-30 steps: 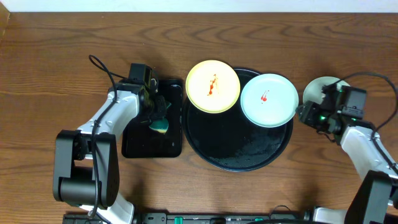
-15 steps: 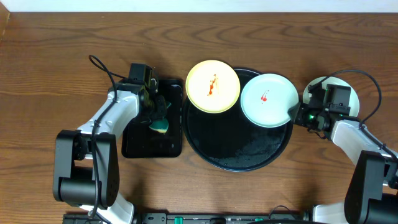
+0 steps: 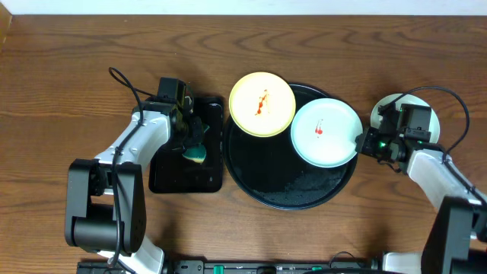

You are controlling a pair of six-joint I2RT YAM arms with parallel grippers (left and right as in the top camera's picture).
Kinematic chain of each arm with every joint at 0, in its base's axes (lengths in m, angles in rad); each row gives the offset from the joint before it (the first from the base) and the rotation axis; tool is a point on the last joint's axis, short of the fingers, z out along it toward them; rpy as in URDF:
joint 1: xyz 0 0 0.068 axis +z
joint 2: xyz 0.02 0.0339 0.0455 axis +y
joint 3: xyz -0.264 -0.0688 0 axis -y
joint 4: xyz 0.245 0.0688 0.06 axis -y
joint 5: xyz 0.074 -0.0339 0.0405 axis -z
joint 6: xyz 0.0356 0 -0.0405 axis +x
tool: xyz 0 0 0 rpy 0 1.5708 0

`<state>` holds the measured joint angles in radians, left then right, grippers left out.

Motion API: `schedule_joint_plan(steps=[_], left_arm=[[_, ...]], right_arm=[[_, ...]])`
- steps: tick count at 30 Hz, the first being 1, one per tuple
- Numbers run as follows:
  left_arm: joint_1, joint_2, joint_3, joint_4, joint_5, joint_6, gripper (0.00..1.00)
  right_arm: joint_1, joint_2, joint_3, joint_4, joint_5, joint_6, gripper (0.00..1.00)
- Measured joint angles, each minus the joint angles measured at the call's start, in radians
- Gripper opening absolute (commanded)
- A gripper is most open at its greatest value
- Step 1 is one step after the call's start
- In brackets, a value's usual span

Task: Clean dirty plates on tray and stack at the side
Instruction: 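Set the plate on the table right of the tray and release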

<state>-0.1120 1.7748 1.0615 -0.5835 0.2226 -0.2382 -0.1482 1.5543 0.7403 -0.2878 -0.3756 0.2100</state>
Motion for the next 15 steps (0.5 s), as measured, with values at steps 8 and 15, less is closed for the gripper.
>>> schedule_joint_plan(steps=[8,15], left_arm=[[0.000,0.000,0.000,0.000,0.000,0.000,0.07],[0.000,-0.045,-0.001,-0.014,0.006,-0.001,0.07]], right_arm=[[0.130,-0.095,0.000,-0.174,-0.008,-0.002,0.01],[0.265,-0.083,0.000,-0.208,0.054,-0.001,0.01]])
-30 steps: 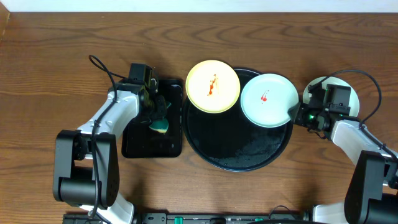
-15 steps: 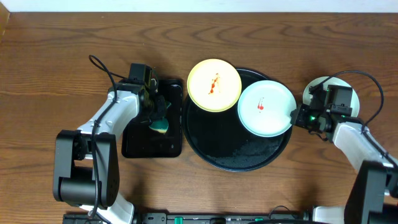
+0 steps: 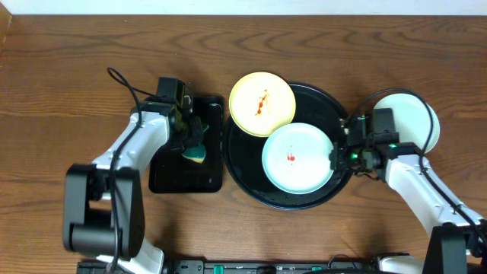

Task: Clean dirty plates on tray and stack at the side
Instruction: 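Set the plate on the table right of the tray and release, then lift the green sponge from the small tray with the left gripper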

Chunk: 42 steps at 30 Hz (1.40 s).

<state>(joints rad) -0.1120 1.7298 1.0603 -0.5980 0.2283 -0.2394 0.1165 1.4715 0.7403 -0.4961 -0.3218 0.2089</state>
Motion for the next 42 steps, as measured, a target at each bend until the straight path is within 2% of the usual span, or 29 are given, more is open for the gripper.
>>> schedule_joint_plan(steps=[10,24,28,36,42], left_arm=[[0.000,-0.259,-0.001,0.014,0.010,0.000,0.07],[0.040,-0.270,-0.001,0.031,0.033,0.008,0.07],[0.117,-0.270,-0.001,0.050,0.153,0.029,0.07],[0.322,-0.270,-0.001,0.081,0.506,0.105,0.07],[0.401,-0.270,-0.001,0.081,0.643,0.132,0.07]], right_arm=[[0.079,0.079,0.000,0.037,0.039,0.037,0.01],[0.079,0.085,0.000,0.037,0.042,0.047,0.01],[0.079,0.085,0.000,0.037,0.042,0.047,0.01],[0.079,0.085,0.000,0.037,0.042,0.047,0.01],[0.079,0.085,0.000,0.037,0.043,0.047,0.01]])
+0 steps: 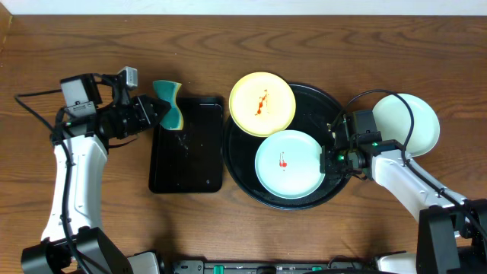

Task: Clean dirty plates on tray and stack at the side
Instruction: 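Lift the green sponge from the small tray with the left gripper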

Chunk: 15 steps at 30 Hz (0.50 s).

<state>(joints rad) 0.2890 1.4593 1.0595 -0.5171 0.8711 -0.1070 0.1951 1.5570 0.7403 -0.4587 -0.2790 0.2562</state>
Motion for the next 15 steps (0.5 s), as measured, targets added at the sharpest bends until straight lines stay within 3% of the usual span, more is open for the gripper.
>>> schedule_joint_plan(steps=[15], left_arm=[[0.011,0.000,0.000,0.000,0.048,0.005,0.07]], right_arm=[[0.000,0.000,0.000,0.000,0.000,0.000,0.01]])
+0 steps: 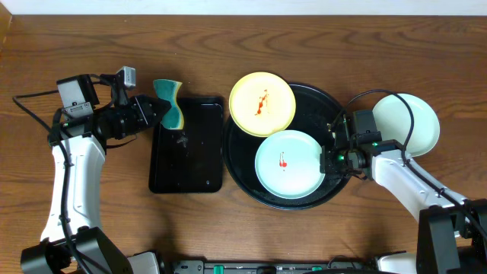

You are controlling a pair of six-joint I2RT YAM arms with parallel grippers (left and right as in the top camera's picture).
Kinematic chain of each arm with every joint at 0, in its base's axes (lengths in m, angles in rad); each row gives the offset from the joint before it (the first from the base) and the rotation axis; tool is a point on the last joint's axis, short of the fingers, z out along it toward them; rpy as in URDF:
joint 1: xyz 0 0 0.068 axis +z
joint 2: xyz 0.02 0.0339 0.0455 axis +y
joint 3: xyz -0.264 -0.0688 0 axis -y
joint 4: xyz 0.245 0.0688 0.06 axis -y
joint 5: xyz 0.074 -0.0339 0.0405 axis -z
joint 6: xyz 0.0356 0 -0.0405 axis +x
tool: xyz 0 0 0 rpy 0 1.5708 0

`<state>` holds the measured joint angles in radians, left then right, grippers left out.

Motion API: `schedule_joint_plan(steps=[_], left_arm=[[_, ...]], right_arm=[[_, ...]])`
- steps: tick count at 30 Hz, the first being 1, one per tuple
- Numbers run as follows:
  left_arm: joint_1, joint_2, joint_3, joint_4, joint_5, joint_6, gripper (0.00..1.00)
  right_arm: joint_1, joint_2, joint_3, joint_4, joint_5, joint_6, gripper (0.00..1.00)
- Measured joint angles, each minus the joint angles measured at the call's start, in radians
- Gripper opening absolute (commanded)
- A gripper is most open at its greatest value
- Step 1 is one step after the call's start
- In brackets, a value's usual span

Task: Clean dirty plates on tray and stack at the side
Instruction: 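Lift the green sponge from the small tray with the left gripper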

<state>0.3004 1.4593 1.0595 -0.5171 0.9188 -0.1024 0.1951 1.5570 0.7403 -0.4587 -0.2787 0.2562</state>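
Note:
A round black tray (pixel 259 194) carries a light blue plate (pixel 288 164) with a red smear and, leaning over its far left rim, a yellow plate (pixel 262 103) with a red-orange streak. My right gripper (pixel 327 156) is shut on the blue plate's right edge. A clean pale green plate (pixel 418 122) lies on the table to the right of the tray. My left gripper (pixel 158 113) is shut on a teal and yellow sponge (pixel 170 105), held at the far left corner of the black rectangular basin (pixel 187 152).
The basin's bottom glistens with water. Cables run from both arms over the wooden table (pixel 243 46). The right arm's cable arcs over the green plate.
Almost nothing differs. The left arm has shifted a few pixels to the left with the sponge in its fingers. The right gripper and the blue plate stay put.
At first the left gripper held the sponge down in the basin, and the right gripper held the blue plate at the tray's right rim. Then the blue plate sat further in. Later the sponge was up at the basin's far left corner, the plate lying in the tray's middle.

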Motion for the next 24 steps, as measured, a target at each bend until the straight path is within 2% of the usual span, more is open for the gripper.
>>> schedule_joint_plan(steps=[11,13,19,24], left_arm=[[-0.007,0.000,0.000,-0.003,-0.004,-0.002,0.07],[-0.034,0.000,0.000,-0.016,-0.045,-0.005,0.07],[-0.243,0.012,0.000,-0.066,-0.370,-0.022,0.07],[-0.434,0.090,-0.001,-0.098,-0.733,-0.134,0.07]], right_arm=[[0.000,0.000,0.000,0.000,0.002,0.000,0.01],[0.000,0.000,0.000,0.001,0.002,0.001,0.01],[0.000,0.000,0.000,0.003,0.003,0.003,0.01],[0.000,0.000,0.000,0.003,0.004,0.004,0.01]])
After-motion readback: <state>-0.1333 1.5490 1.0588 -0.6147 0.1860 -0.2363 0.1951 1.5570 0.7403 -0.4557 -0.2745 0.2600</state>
